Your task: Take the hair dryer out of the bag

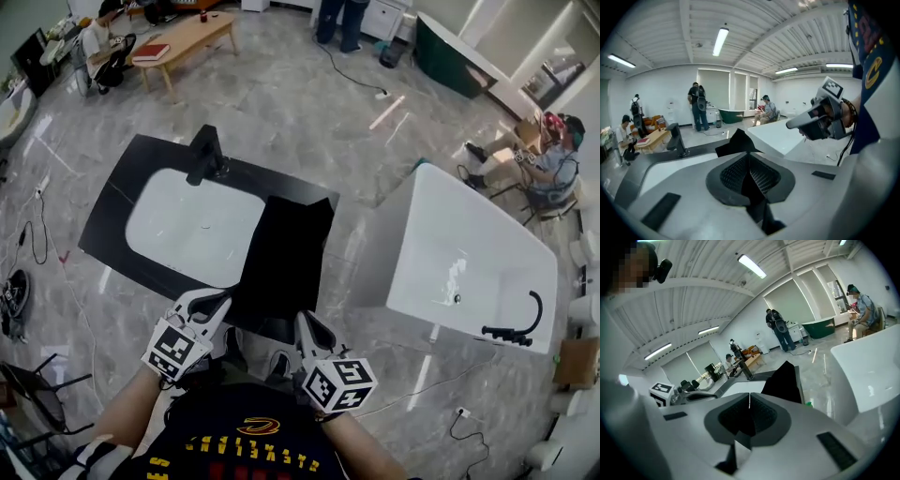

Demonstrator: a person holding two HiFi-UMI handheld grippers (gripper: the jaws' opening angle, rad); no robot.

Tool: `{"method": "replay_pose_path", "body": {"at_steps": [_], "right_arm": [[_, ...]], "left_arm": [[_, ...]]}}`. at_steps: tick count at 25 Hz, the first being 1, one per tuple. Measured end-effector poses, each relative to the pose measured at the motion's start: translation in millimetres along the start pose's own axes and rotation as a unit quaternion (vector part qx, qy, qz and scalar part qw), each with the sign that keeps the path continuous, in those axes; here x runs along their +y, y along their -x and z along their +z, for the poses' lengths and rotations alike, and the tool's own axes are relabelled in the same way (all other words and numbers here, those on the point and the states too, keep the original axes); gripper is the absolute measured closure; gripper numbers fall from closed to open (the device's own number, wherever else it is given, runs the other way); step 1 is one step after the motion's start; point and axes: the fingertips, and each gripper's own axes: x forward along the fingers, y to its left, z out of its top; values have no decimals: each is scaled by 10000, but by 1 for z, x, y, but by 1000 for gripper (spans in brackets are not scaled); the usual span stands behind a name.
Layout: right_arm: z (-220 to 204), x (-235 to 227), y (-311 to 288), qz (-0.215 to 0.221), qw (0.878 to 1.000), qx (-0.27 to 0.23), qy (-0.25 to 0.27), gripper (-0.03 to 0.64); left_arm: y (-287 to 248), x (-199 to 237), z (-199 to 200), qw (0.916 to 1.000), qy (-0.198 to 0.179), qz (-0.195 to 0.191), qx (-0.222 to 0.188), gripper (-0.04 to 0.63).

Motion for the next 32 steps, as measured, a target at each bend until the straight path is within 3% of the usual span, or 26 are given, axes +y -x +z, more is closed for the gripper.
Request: {"method": "replay_pose_path", "body": {"at_steps": [6,11,16,21,29,32], "right_arm": [[-3,-8,0,-315,9986,-126,-395,607],[-13,-11,11,-706,9955,-232,-587,607],[-29,-15,24,-1043,9913,-272,-749,607],[-41,-17,46,-1380,9856,-374,-906,607],[-54,-28,69,-1669,9786,-407,-1130,607],[-52,-26,67,-1658,9797,-385,-1060,607]], "left_arm": [[-40,-13,-41,9927,-695,-760,635,583],[-61,-28,-81,9763,-1085,-1435,1205,504],[-77,-30,-96,9650,-1576,-1565,1392,487],[-88,-28,-117,9553,-1785,-1656,1676,488],[-99,-30,-125,9550,-1576,-1513,2008,492],[-98,-25,-120,9582,-1485,-1458,1965,545]]}}
